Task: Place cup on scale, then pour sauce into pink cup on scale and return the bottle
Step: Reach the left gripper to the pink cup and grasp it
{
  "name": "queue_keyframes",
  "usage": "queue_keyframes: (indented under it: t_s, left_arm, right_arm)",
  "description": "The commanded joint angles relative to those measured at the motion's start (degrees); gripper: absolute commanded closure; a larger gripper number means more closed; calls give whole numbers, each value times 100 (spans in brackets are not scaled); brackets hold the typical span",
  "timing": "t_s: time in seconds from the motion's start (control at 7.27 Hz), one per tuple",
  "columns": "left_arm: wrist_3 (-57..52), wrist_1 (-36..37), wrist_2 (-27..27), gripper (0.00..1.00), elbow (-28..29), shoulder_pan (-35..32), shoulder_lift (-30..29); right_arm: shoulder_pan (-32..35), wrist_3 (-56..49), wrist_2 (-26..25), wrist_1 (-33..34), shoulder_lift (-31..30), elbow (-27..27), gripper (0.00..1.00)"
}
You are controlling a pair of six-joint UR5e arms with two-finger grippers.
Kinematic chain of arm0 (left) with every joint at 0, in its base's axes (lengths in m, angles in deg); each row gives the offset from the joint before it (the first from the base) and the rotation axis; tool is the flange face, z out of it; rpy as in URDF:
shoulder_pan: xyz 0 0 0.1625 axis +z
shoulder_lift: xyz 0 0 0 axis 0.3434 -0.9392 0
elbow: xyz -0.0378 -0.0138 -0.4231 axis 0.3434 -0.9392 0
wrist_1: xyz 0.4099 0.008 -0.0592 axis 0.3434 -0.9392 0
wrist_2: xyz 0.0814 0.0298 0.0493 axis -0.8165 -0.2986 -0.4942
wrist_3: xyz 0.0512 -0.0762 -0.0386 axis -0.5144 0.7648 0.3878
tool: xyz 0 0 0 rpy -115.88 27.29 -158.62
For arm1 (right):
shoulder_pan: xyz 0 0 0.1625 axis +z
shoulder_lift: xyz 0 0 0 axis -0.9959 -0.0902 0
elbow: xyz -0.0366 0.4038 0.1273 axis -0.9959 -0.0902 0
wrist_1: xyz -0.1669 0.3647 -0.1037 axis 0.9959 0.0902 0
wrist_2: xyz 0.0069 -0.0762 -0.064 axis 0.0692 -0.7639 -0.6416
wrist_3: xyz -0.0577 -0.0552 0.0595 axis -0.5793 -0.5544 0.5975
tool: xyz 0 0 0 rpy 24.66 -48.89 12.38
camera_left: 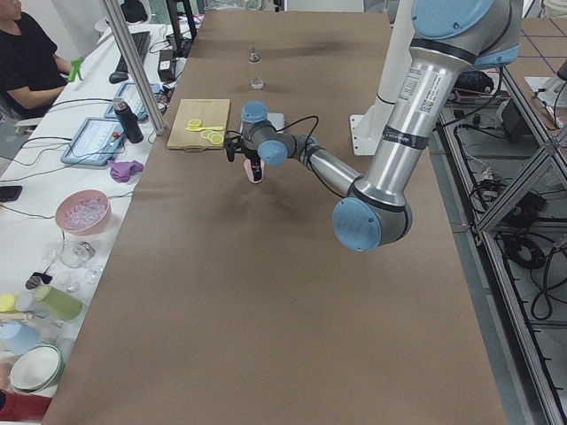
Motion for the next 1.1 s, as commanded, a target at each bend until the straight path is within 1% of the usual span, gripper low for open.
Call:
queue_keyframes:
  t_s: [0.0, 0.14, 0.41, 0.69, 0.83, 0.96]
  left_arm:
    - [-6, -30, -2, 54, 88, 19, -51]
    - [-6, -30, -2, 68, 123, 19, -69]
    - [3, -22, 16, 100, 150, 19, -131]
    - [3, 57, 156, 100, -112, -24, -122]
    - [55, 171, 505, 100, -201, -242, -148]
    - [230, 398, 578, 100, -254, -279, -366]
  right_arm:
    - [0, -8, 0, 0, 4, -15, 0]
    - [0, -8, -9, 0, 4, -16, 0]
    - [0, -8, 0, 0, 4, -16, 0]
    - [0, -8, 9, 0, 4, -16, 0]
    - [0, -8, 0, 0, 4, -16, 0]
    - [0, -8, 9, 0, 4, -7, 0]
